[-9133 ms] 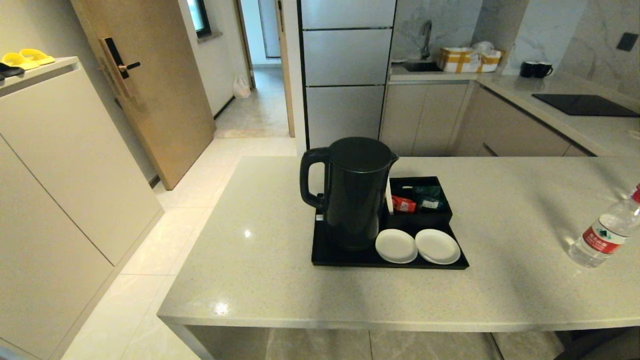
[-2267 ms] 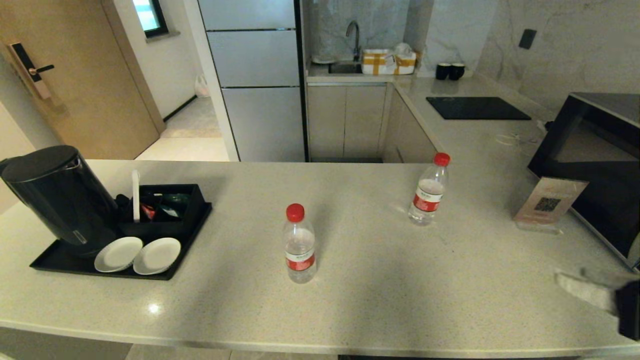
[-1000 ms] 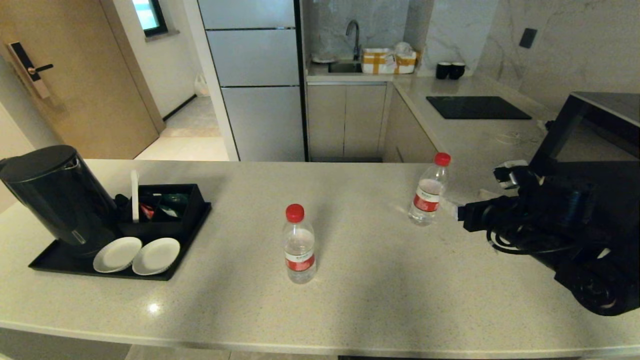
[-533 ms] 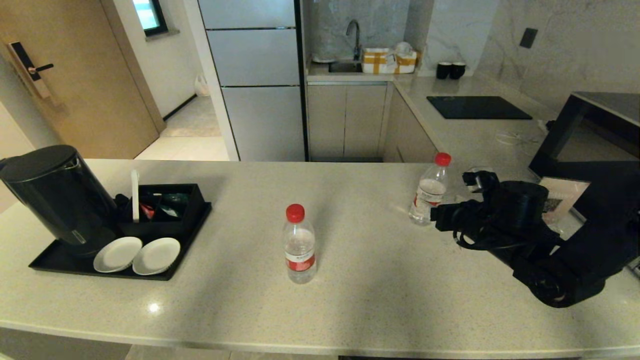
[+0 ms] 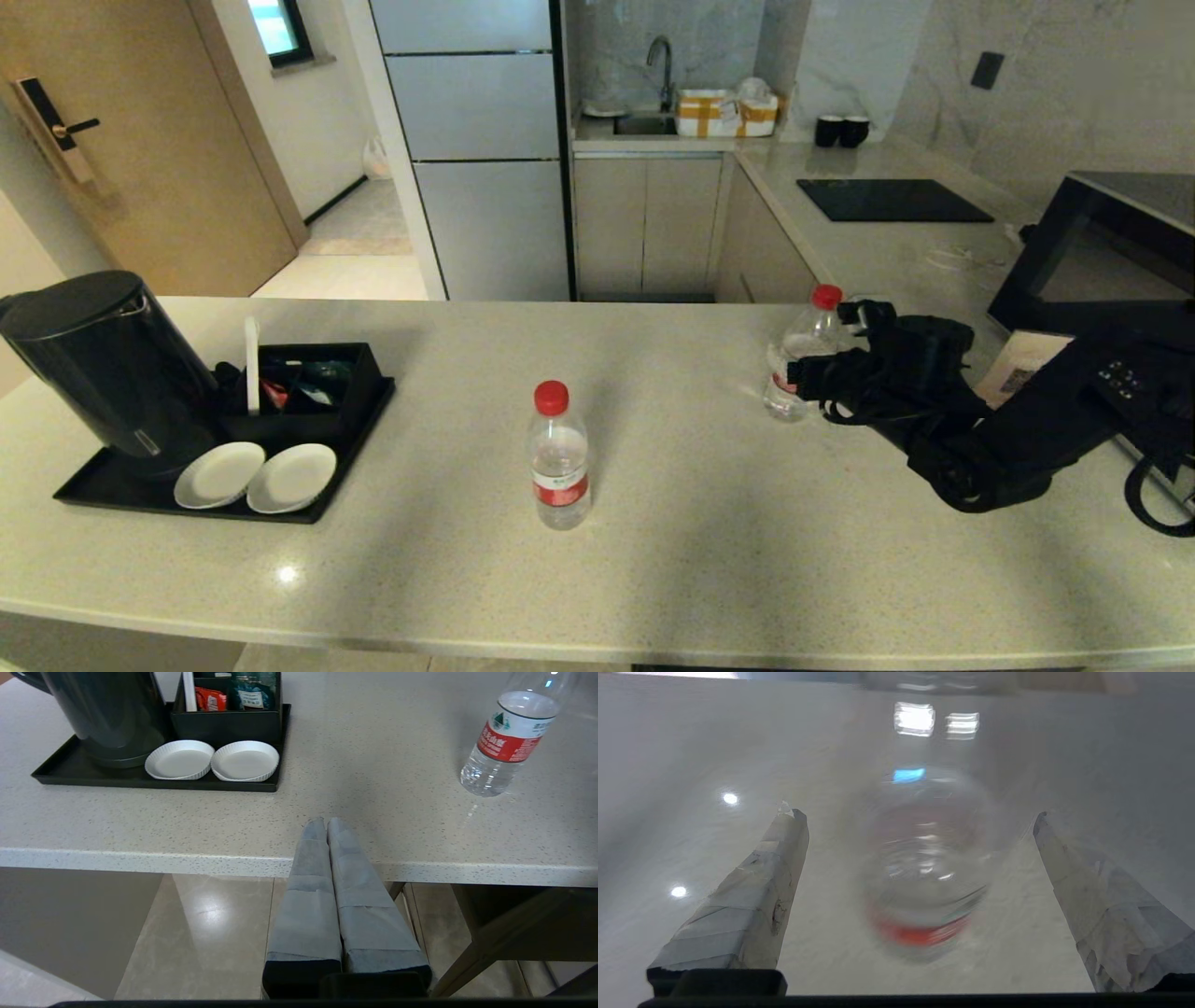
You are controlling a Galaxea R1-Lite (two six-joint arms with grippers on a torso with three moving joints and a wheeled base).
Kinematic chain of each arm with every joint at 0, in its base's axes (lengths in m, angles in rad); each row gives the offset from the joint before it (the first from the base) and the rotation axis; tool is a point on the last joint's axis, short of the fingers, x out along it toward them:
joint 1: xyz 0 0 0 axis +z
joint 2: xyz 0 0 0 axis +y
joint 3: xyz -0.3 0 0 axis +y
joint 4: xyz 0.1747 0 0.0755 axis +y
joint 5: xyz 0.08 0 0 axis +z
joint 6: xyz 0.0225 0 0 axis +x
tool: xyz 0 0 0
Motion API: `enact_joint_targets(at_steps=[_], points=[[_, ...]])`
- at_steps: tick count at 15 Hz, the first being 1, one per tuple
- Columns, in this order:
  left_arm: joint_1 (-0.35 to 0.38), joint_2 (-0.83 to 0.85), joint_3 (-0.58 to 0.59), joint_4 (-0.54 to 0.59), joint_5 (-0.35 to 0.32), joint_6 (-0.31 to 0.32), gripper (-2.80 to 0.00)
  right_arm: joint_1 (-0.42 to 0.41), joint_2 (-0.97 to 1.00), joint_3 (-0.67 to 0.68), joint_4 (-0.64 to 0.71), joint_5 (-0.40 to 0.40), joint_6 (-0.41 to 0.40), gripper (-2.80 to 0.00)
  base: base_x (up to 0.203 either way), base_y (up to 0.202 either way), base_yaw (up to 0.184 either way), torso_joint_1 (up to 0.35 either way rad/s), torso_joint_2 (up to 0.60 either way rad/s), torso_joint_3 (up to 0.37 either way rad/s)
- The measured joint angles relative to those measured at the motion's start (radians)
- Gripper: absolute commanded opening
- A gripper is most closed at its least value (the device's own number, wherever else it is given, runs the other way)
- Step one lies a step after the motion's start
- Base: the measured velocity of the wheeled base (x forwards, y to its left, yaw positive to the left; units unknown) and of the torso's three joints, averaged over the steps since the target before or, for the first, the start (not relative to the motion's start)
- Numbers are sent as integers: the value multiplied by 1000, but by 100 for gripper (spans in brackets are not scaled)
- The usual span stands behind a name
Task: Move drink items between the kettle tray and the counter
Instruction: Return the bottled water to its original position
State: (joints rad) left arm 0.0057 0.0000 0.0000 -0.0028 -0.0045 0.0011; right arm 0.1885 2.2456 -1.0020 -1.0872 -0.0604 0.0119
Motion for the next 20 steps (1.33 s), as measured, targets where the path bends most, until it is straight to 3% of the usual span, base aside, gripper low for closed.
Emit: enact_joint_targets(at_steps=[4, 11, 12, 20], points=[[0, 0, 0, 0, 0, 1, -280, -17, 57, -112, 58, -23, -2, 0, 0, 0, 0, 0, 0, 0], [0, 0, 0, 0, 0, 0, -280, -18, 85, -136, 65, -25, -3, 0, 0, 0, 0, 0, 0, 0], [0, 0, 0, 0, 0, 0, -280, -16, 85, -136, 69, -26, -5, -280, 0, 0, 0, 0, 0, 0], [0, 0, 0, 0, 0, 1, -280, -15, 42, -114, 81, -33, -6, -280, 0, 0, 0, 0, 0, 0]])
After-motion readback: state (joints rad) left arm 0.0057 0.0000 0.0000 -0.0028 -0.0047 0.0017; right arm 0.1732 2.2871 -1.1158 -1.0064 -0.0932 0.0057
